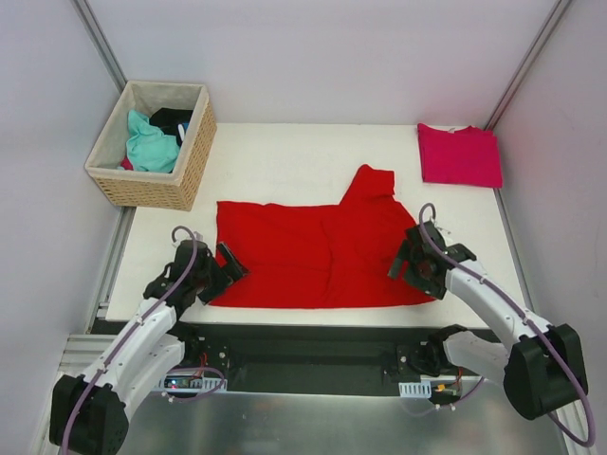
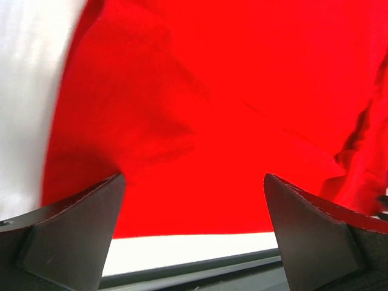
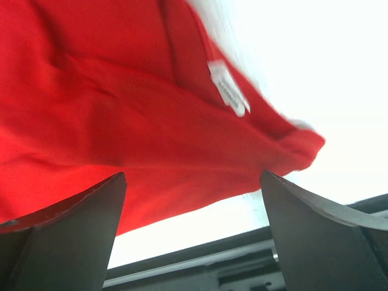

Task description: Fold and stack the t-shirts

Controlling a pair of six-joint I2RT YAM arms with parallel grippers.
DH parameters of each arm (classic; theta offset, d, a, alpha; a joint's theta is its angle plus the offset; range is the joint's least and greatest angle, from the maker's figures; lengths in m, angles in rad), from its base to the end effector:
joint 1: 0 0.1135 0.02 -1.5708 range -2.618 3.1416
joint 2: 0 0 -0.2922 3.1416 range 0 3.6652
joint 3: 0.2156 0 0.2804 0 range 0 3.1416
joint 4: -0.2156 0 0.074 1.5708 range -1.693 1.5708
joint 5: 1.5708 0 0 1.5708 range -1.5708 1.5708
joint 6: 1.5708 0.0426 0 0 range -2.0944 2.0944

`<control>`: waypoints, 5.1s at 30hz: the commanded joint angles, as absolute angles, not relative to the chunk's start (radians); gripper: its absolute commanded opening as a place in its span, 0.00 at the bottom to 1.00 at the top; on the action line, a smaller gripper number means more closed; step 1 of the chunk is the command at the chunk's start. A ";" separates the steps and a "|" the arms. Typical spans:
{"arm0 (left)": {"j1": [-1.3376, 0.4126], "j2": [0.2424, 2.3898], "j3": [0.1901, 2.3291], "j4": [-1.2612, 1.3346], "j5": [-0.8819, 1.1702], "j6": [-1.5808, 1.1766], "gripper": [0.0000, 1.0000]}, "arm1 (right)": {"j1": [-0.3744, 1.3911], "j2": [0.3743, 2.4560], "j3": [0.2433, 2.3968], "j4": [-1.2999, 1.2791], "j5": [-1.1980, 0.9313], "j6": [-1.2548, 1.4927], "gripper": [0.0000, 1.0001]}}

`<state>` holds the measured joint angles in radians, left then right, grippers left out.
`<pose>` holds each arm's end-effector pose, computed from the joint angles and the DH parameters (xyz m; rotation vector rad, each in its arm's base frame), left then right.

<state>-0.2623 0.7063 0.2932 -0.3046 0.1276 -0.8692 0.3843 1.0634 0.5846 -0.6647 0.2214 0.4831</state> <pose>0.1533 -0.0468 0.1717 -0.6482 2.3025 -0.7114 0.1858 0.0651 0.1908 0.1957 2.6566 -0.0258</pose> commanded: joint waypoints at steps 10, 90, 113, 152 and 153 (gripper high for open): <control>-0.218 0.984 0.977 -0.508 0.049 -0.667 0.99 | 0.368 1.308 1.296 -0.658 0.362 0.325 0.97; -0.144 1.215 0.783 -0.259 0.046 -0.689 0.99 | 0.275 1.465 1.063 -0.474 0.203 0.325 0.97; -0.069 1.651 0.971 -0.216 -0.044 -0.756 0.98 | 0.279 1.450 1.172 -0.505 0.179 0.305 0.96; -0.049 1.617 0.907 -0.133 0.032 -0.787 0.00 | 0.210 1.650 1.227 -0.439 0.131 0.328 0.97; -0.049 1.606 0.902 -0.132 0.031 -0.787 0.00 | 0.195 1.687 1.238 -0.428 0.118 0.328 0.97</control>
